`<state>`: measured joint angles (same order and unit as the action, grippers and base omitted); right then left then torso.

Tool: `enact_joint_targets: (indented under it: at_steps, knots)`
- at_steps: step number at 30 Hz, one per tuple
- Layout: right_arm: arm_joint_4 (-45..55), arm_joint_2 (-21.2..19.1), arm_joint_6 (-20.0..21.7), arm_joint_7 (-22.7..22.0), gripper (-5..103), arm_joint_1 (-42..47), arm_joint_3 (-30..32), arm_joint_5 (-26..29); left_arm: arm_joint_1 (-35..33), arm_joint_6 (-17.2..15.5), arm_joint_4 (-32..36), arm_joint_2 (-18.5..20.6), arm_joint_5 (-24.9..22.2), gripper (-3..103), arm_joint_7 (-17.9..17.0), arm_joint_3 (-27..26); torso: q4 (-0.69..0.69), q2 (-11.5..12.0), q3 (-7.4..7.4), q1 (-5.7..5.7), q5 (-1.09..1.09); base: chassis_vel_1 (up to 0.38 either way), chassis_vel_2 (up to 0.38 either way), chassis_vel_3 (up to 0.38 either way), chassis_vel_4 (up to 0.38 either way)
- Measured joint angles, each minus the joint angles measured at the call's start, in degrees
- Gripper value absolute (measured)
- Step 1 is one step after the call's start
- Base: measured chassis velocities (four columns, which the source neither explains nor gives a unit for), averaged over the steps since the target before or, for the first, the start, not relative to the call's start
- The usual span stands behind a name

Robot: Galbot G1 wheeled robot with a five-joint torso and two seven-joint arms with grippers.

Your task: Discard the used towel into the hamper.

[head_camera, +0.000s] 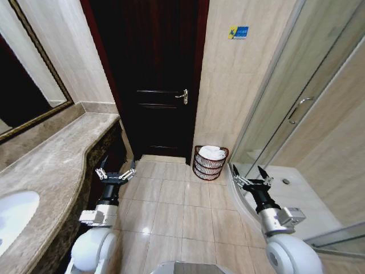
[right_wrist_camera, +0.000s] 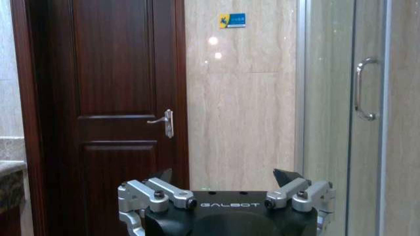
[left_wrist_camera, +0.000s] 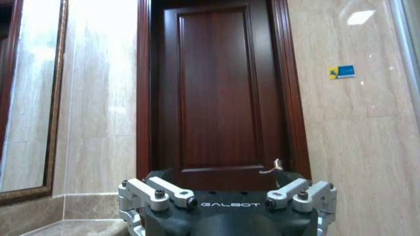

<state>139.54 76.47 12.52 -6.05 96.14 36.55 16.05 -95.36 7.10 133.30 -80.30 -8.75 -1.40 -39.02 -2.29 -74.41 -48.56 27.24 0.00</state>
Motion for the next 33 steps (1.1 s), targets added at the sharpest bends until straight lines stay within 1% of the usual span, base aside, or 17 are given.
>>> enact_joint_targets:
  at_steps: [7, 12, 15, 23, 27, 30, 33]
  knots:
    - [0.01, -0.02, 0.0, -0.13, 100, 0.03, 0.0, -0.05, 0.18, -0.38, 0.2, -0.04, 0.33, 100, 0.11, 0.32, -0.01, 0.0, 0.0, 0.0, 0.0, 0.075, -0.08, -0.08, 0.065]
    - [0.05, -0.34, 0.0, -0.15, 100, 0.15, 0.11, -0.01, 0.46, 0.0, 0.08, -0.42, 0.34, 100, 0.31, 0.35, 0.03, 0.0, 0.0, 0.0, 0.0, 0.045, -0.11, -0.114, 0.049]
    - [0.19, -0.87, 0.05, -0.48, 100, 0.05, 0.25, 0.28, 0.54, 0.17, -0.01, -0.92, 0.34, 100, 0.32, 0.82, -0.02, 0.0, 0.0, 0.0, 0.0, 0.072, -0.078, -0.083, 0.07]
    - [0.12, -1.49, 0.18, -0.55, 100, -0.25, 0.07, 0.52, 0.67, 0.87, -0.12, -1.48, 0.14, 100, 0.32, 0.88, -0.01, 0.01, 0.0, 0.01, 0.0, 0.068, -0.068, -0.07, 0.076]
    - [-0.34, -1.6, 0.2, -0.59, 100, -0.71, -0.15, 0.75, 0.47, 0.1, -0.41, -1.95, -0.39, 100, 0.32, 0.94, -0.01, 0.01, 0.0, 0.0, 0.0, 0.062, -0.057, -0.065, 0.052]
    - [-0.16, -1.71, 0.53, -0.81, 100, -0.86, -0.16, 1.09, 0.27, -1.76, 0.1, -1.85, -0.94, 100, 0.3, 1.11, 0.0, 0.01, 0.0, 0.0, 0.0, 0.076, -0.058, -0.062, 0.068]
    - [0.16, -1.81, 0.66, -0.82, 100, -0.57, -0.11, 1.1, 0.33, -2.56, 0.58, -1.84, -0.84, 100, -0.04, 1.15, 0.0, 0.01, 0.0, 0.0, -0.01, 0.087, -0.063, -0.061, 0.071]
